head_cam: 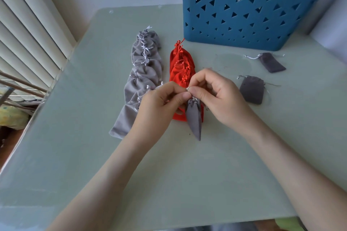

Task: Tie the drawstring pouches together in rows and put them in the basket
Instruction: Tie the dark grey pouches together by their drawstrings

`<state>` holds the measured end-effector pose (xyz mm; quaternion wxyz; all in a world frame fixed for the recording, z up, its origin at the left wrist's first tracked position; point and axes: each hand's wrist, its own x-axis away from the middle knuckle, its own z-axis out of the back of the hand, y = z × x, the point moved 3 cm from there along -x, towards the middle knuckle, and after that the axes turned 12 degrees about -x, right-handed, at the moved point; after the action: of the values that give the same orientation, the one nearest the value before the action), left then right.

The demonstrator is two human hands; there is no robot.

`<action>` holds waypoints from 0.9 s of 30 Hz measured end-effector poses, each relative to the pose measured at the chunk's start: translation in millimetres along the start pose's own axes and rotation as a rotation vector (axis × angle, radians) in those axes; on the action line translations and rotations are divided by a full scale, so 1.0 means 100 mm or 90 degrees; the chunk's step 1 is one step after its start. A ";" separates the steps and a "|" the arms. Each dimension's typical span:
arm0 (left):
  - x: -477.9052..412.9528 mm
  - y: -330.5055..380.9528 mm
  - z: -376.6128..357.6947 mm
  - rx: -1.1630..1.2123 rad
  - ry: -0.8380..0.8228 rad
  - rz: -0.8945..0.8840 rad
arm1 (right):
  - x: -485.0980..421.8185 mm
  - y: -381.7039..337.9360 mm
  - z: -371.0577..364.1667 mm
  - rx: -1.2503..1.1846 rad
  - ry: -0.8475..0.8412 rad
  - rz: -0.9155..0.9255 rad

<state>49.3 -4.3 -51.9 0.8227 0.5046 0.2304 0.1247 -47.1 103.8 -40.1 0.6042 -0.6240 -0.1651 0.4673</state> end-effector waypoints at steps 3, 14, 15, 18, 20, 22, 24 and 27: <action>-0.01 0.01 -0.01 0.062 -0.034 0.046 | 0.00 -0.03 -0.02 0.021 -0.010 0.036; 0.03 0.02 -0.08 0.188 -0.068 0.066 | 0.00 -0.12 0.02 0.129 0.047 0.130; 0.02 0.02 -0.09 0.199 -0.066 0.066 | 0.00 -0.11 0.01 0.102 0.043 0.115; 0.00 0.01 -0.08 0.212 -0.051 0.063 | -0.01 -0.03 -0.01 -0.098 0.003 -0.047; 0.00 0.01 -0.07 0.207 -0.043 0.065 | 0.00 0.01 0.00 -0.168 -0.034 -0.129; -0.01 0.00 -0.05 0.195 -0.029 0.063 | 0.02 0.04 0.00 -0.209 -0.066 -0.176; -0.01 -0.01 -0.02 0.193 -0.015 0.058 | 0.01 0.05 -0.01 -0.201 -0.091 -0.186; 0.00 -0.01 -0.04 0.195 -0.026 0.050 | -0.01 0.08 0.02 -0.116 -0.108 -0.183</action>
<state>47.9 -1.7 -54.0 0.7349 0.6355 0.2097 0.1099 -51.5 102.6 -46.9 0.5894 -0.6047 -0.3445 0.4102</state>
